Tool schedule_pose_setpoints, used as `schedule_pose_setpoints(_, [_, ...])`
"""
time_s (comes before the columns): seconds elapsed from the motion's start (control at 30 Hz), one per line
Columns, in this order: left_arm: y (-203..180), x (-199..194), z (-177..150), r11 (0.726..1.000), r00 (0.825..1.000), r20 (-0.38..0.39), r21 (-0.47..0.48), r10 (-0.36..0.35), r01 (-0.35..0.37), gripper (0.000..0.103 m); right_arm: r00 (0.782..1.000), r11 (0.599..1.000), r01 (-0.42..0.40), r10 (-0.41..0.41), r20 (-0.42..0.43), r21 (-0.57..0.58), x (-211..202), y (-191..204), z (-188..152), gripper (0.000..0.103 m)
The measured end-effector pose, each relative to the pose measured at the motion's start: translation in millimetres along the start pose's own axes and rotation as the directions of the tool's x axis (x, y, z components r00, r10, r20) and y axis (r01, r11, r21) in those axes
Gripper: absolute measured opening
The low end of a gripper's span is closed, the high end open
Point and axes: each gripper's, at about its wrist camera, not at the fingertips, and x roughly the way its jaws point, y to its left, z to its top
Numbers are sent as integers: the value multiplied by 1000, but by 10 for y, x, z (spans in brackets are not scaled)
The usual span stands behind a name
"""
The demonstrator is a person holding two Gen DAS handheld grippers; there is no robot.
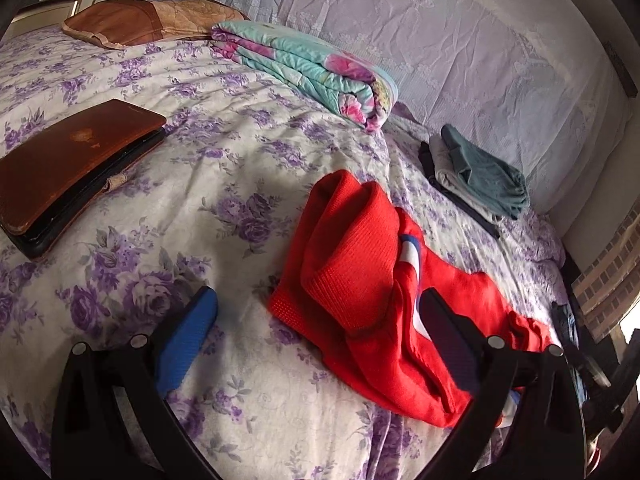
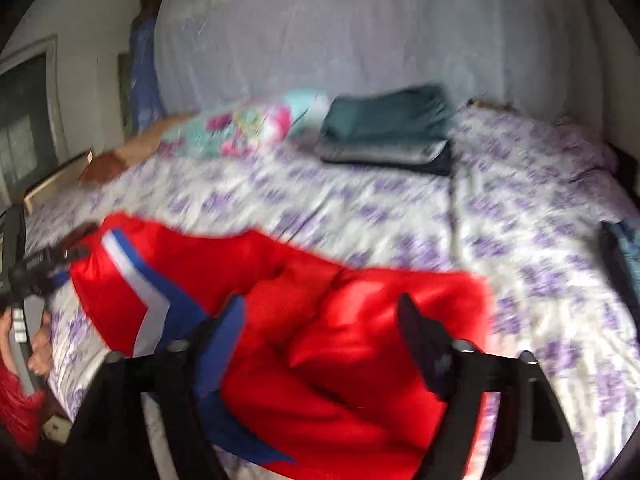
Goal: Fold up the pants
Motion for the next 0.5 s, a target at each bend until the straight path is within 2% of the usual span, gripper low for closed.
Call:
schedule_pose_setpoints(0.07, [-41, 10, 7, 1000, 1000, -21, 19, 21, -21, 98, 994, 996, 88, -88, 66, 4, -172, -171, -25, 96])
schedule_pose_setpoints(0.17, [-92, 45, 25, 999, 998, -44, 25, 47, -46, 98, 991, 991, 124, -127, 53, 53, -198, -489, -96, 96])
schedule_pose_setpoints(0.23, [-131, 144, 66, 997, 995, -73, 40, 72, -69, 98, 993, 987, 109, -112, 23, 119, -140, -706, -211, 96])
schedule_pose_setpoints(0.3, [-163, 243, 109, 994, 990, -106, 63, 94, -87, 98, 998, 972, 49, -41, -42, 229, -23, -944, -302, 96])
schedule_pose_setpoints(0.4, [-147, 287, 169, 997, 989, -126, 37, 72, -68, 98, 1000, 935, -6, 14, -21, 354, 19, -1154, -387, 96])
schedule_pose_setpoints(0.5, [-105, 238, 153, 999, 995, -98, -18, 29, -31, 97, 998, 902, -53, 63, -9, 428, 76, -1277, -453, 96])
